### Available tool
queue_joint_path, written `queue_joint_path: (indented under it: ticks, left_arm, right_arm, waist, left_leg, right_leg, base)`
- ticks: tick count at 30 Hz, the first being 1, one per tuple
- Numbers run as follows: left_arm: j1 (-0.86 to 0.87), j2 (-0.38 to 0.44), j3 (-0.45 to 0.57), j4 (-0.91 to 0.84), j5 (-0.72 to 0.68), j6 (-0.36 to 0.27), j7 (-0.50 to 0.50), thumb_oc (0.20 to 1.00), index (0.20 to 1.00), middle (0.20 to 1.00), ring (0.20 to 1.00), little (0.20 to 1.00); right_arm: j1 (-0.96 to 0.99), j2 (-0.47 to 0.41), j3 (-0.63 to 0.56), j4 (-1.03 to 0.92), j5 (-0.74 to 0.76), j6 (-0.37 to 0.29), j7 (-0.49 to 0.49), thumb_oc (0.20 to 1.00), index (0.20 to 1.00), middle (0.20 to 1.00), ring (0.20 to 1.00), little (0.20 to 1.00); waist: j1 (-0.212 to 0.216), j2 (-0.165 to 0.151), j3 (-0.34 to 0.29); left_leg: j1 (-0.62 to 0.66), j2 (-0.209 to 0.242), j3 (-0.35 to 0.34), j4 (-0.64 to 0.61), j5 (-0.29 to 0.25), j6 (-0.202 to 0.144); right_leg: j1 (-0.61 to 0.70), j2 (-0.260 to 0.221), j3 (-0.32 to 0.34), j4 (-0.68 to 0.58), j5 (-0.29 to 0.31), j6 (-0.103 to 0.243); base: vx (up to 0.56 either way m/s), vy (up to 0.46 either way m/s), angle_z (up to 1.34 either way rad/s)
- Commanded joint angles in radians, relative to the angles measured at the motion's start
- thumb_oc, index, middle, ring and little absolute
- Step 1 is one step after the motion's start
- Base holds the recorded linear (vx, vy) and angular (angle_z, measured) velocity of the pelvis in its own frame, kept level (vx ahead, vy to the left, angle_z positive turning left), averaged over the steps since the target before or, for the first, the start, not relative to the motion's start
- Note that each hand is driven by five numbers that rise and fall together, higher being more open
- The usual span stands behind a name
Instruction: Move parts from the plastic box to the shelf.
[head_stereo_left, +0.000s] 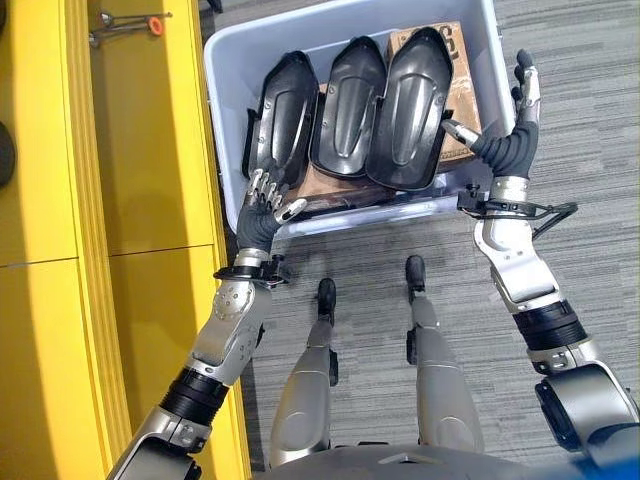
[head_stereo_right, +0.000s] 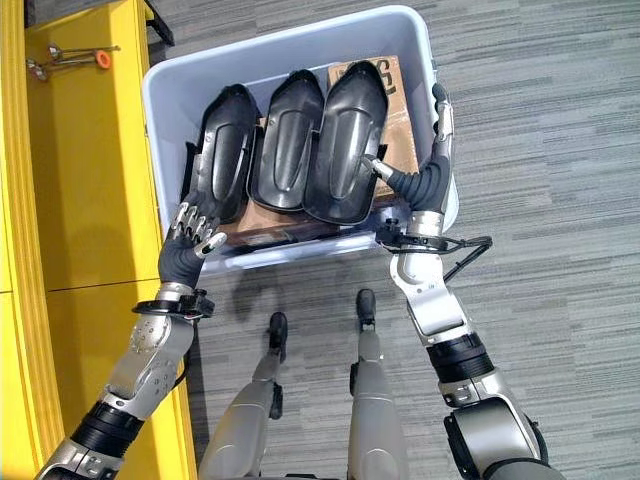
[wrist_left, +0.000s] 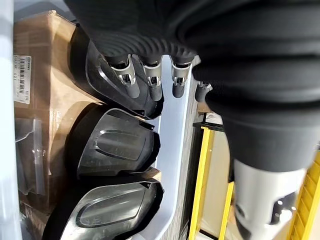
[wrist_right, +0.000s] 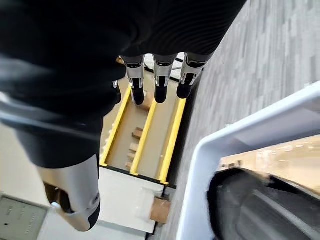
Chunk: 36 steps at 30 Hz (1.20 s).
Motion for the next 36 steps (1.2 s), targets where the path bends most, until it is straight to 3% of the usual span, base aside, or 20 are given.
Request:
queue_joint_path:
  ticks: [1,20,36]
  left_arm:
    - [0.000,0.018,0.011,-0.086,0.042,-0.064,0.008,1.000,1.000,1.000,1.000,1.000]
    - [-0.028,0.022,-0.014,-0.081,0.014,-0.077,0.005,1.000,1.000,1.000,1.000,1.000]
    - [-0.050,0.052,-0.060,-0.082,-0.016,-0.087,-0.005,1.000,1.000,1.000,1.000,1.000]
  right_arm:
    - [-0.040,0.007,-0.016,-0.027,0.023,-0.027,-0.036,1.000,1.000,1.000,1.000,1.000]
    - [-0.237,0.013,0.023,0.317,0.057,0.035,-0.089,1.000,1.000,1.000,1.000,1.000]
    - [-0.480,0.016,0.115,0.792,0.237,0.028,-0.065,1.000,1.000,1.000,1.000,1.000]
  waist:
    - [0.021,0.011,-0.009]
    - [0.045,0.020,0.017]
    - [0.082,0.031,0.042]
  left_leg:
    - [0.039,0.003,-0.044,0.005,-0.054,0.019]
    - [0.006,-0.001,-0.062,0.005,-0.044,0.021]
    - [-0.039,-0.011,-0.074,0.013,-0.029,0.027]
  right_leg:
    - [-0.062,-0.072,-0.031,0.141,-0.067,0.080]
    - [-0.094,-0.077,-0.044,0.150,-0.067,0.078]
    - [-0.127,-0.084,-0.050,0.164,-0.072,0.069]
  base:
    - [0.00,0.000,0.00]
    - [0.00,0.000,0.00]
    - [0.00,0.006,0.02]
